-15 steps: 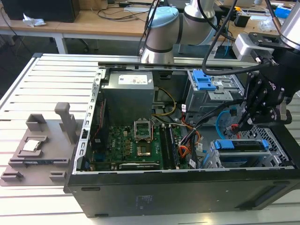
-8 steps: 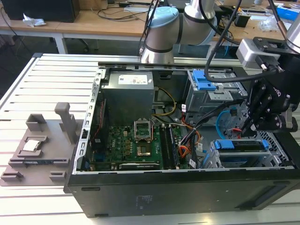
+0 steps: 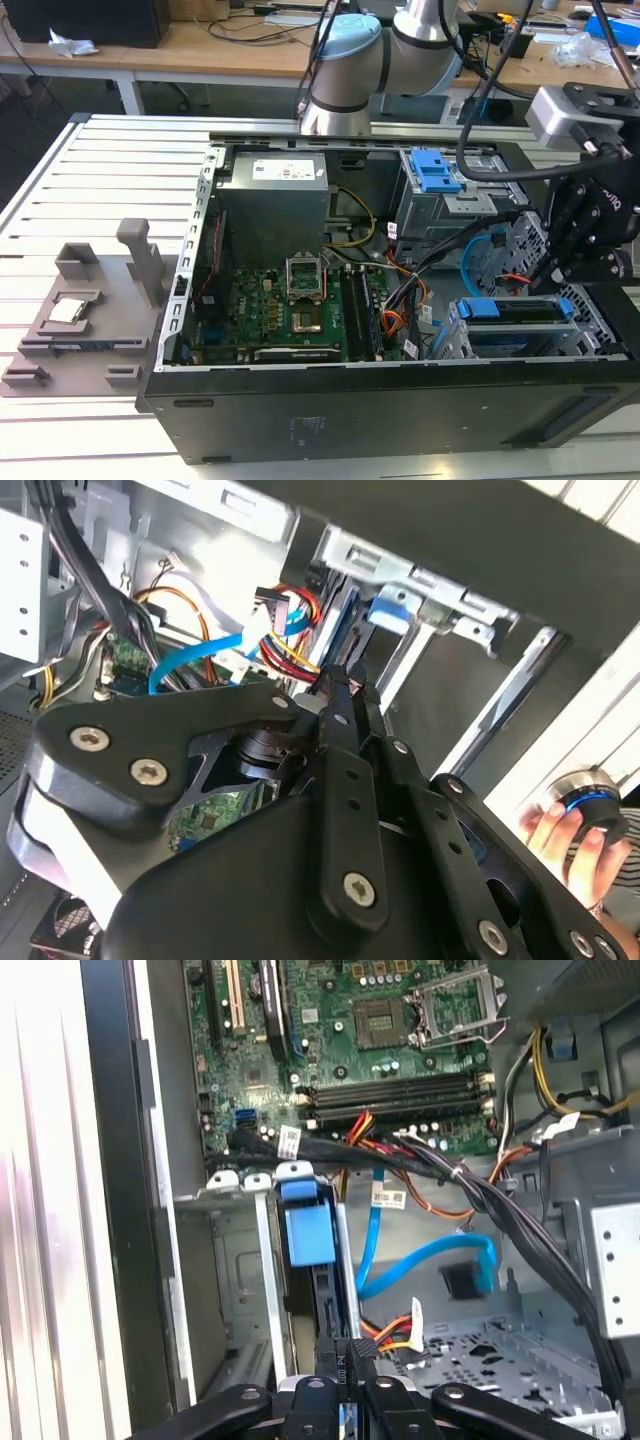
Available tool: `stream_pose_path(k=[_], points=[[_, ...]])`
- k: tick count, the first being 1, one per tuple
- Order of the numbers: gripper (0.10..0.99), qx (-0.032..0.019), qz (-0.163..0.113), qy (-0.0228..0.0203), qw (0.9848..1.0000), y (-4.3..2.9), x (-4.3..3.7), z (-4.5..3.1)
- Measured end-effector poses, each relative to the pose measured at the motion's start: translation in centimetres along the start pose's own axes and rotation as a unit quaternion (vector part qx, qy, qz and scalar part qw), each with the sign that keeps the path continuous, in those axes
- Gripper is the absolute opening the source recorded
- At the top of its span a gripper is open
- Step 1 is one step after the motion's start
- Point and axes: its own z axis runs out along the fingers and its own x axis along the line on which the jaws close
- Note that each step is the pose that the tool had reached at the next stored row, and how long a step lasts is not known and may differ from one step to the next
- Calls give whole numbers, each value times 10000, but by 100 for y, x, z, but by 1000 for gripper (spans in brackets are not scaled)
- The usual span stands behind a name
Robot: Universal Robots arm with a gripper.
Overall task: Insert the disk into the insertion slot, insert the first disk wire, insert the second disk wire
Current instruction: 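Insert the first disk wire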
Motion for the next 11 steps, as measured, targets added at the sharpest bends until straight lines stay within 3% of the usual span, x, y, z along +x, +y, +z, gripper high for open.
stream_pose_path(k=[4,7,10,11], points=[[169,-13,0,2,10000,-117,-14,-6],[169,-22,-1,2,10000,-164,-21,7],[169,-23,-1,3,10000,-166,-21,43],[169,-23,-2,3,10000,-136,-17,48]])
